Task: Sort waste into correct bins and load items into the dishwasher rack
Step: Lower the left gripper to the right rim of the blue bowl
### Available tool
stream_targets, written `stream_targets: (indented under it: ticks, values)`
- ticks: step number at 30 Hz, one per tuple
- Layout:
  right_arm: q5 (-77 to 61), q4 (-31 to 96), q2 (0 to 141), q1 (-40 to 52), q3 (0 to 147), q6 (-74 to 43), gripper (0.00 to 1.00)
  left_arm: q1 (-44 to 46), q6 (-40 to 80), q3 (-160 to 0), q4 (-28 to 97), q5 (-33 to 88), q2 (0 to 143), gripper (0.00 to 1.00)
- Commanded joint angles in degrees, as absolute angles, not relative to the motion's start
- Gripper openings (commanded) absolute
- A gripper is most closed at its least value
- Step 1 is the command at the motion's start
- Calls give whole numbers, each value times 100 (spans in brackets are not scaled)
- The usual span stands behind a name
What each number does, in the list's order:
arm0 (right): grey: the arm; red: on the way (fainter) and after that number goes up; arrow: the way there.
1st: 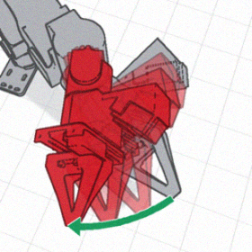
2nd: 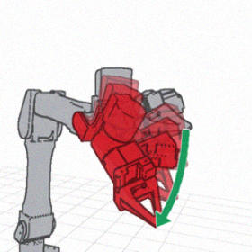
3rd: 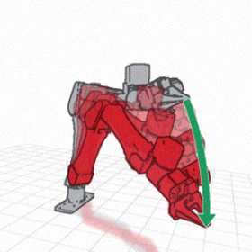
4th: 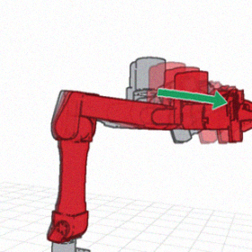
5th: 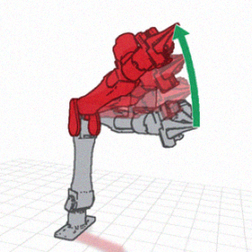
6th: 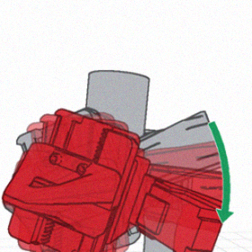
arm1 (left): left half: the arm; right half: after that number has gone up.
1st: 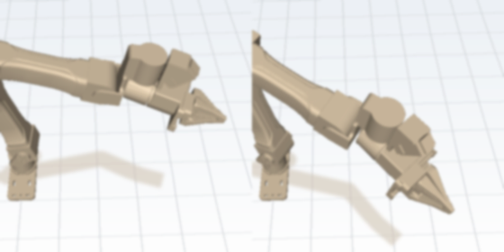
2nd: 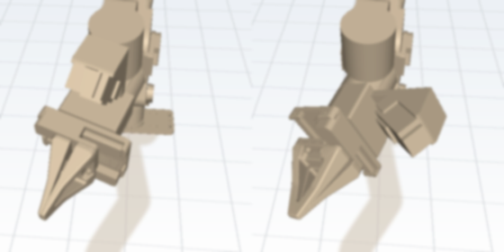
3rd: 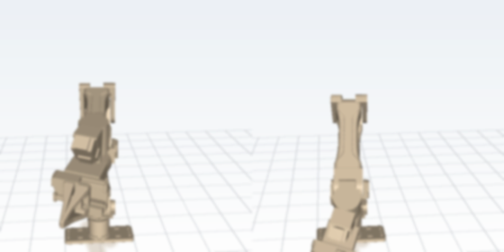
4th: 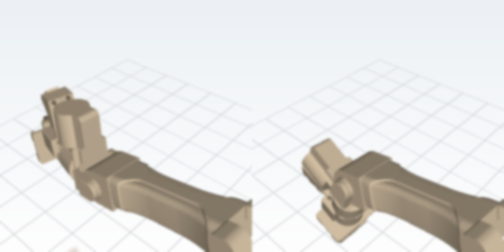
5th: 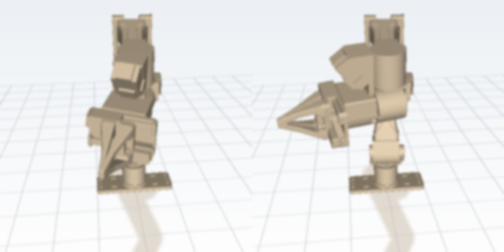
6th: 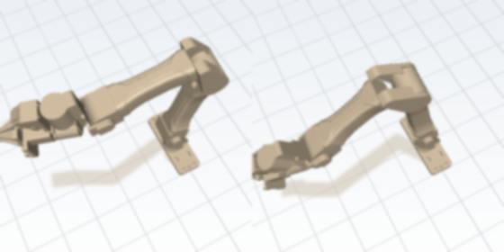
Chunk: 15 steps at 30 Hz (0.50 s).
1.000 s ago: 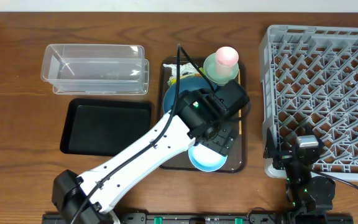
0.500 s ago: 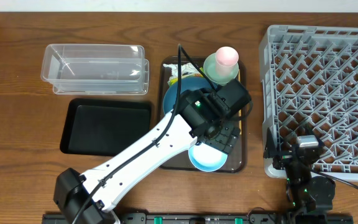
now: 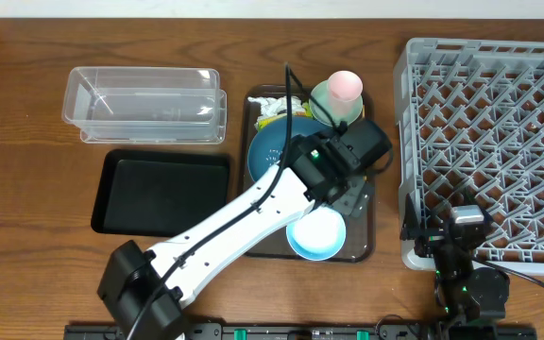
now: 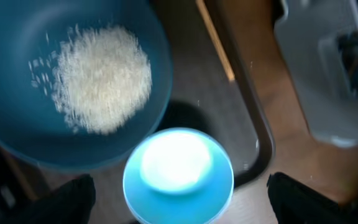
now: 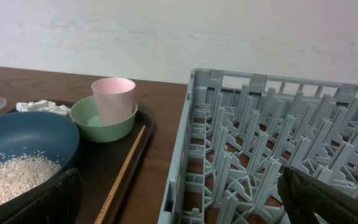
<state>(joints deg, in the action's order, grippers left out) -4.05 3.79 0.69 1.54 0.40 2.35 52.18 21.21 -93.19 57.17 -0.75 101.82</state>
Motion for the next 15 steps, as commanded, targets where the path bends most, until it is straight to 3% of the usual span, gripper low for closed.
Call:
stream_targets:
  ticks: [1, 15]
  values:
    - [-368, 401, 32, 207, 32, 307, 99, 5221, 2171, -9284, 5441, -644, 10516, 90]
    - [-368, 401, 32, 207, 32, 307, 99, 4932, 2606, -9284, 4416, -1055, 11360, 91]
